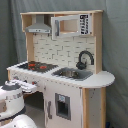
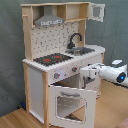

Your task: Play with the kitchen

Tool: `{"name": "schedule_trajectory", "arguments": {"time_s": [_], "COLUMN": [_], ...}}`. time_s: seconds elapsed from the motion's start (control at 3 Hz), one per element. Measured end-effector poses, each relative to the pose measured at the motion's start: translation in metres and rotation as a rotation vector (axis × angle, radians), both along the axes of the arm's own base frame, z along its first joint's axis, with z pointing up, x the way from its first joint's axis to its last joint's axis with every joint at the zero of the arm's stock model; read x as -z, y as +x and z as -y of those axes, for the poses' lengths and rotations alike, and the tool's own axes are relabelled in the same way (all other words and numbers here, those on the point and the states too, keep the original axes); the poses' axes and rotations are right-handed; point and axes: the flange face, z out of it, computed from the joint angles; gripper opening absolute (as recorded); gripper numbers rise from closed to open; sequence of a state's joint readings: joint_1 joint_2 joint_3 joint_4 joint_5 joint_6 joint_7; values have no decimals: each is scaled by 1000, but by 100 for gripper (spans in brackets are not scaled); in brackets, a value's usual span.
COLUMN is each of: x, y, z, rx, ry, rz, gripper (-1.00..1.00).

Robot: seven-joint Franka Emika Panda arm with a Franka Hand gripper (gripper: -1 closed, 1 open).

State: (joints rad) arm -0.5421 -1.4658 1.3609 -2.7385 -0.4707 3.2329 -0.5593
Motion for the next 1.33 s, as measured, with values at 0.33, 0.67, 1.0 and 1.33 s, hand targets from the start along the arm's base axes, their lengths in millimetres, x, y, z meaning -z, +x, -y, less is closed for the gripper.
{"name": "schedule_trajectory", "arguments": {"time_s": [0.33, 0.67, 1.0, 1.33], "x": [14, 22, 20, 25], "y": [16, 32, 48, 65], "z": [-4, -16, -15, -29], "rx": [-26, -48, -71, -99], "ry": [2, 3, 11, 9], "rz": [-29, -44, -55, -68], "gripper": [100, 100, 100, 100]}}
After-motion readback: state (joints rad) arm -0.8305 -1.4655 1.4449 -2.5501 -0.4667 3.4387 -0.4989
